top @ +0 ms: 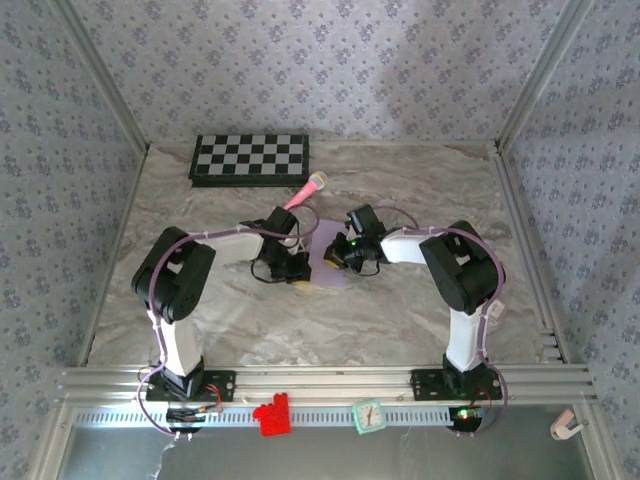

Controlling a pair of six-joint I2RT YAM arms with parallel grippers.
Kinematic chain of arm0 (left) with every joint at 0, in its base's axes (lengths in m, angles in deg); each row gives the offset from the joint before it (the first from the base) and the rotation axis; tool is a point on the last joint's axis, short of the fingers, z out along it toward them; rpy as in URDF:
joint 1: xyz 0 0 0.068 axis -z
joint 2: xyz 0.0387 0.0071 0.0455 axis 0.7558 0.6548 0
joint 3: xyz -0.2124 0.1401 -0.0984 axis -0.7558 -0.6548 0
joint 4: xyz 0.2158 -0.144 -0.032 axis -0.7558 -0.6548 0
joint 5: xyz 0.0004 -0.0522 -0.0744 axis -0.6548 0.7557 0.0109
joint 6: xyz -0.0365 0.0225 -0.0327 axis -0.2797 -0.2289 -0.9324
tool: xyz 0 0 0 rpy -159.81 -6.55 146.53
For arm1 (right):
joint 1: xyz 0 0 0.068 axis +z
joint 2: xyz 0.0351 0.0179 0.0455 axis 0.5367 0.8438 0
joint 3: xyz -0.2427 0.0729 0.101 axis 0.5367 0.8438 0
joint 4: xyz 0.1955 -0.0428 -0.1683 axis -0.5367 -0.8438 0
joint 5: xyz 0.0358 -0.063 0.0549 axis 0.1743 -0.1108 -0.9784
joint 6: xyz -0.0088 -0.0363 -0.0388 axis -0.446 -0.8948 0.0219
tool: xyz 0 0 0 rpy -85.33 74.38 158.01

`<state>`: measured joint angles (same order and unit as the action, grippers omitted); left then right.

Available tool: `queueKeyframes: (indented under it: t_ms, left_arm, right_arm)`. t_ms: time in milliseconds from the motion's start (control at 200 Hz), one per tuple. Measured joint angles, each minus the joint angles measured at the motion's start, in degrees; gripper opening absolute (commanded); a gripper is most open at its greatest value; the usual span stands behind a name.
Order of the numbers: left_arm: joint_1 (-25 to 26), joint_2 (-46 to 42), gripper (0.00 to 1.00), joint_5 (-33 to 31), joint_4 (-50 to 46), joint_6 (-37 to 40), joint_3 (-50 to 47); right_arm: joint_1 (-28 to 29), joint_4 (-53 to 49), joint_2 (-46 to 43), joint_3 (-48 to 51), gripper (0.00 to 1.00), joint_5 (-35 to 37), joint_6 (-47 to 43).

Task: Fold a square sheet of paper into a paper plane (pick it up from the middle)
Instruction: Fold the triangle a second time at the center of the table.

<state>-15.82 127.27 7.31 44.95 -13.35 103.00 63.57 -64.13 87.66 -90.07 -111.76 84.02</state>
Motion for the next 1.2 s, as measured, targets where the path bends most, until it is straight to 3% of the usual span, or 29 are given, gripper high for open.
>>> queueKeyframes:
  t_ms: [180, 380, 790, 1199]
  left_arm:
    - [-1.44, -3.08, 0.03, -1.31, -5.11, 0.52, -0.63]
    - [-1.38, -7.1, 0.03, -0.48, -0.59, -4.66, -0.17]
    - [0.96, 2.8, 0.0, 0.55, 3.67, -11.1, 2.8]
    - [0.92, 2.95, 0.0, 0.44, 3.45, -13.14, 2.91]
  right_arm:
    - [-0.07, -0.07, 0.0, 0.0, 0.06, -0.04, -0.55]
    - [-0.11, -1.05, 0.04, -0.61, 0.06, -0.2, -0.72]
    - [-0.22, -3.74, 0.37, -2.29, 0.06, -0.52, -1.9]
    - [1.16, -12.02, -1.29, -4.35, 0.06, 1.6, -12.0]
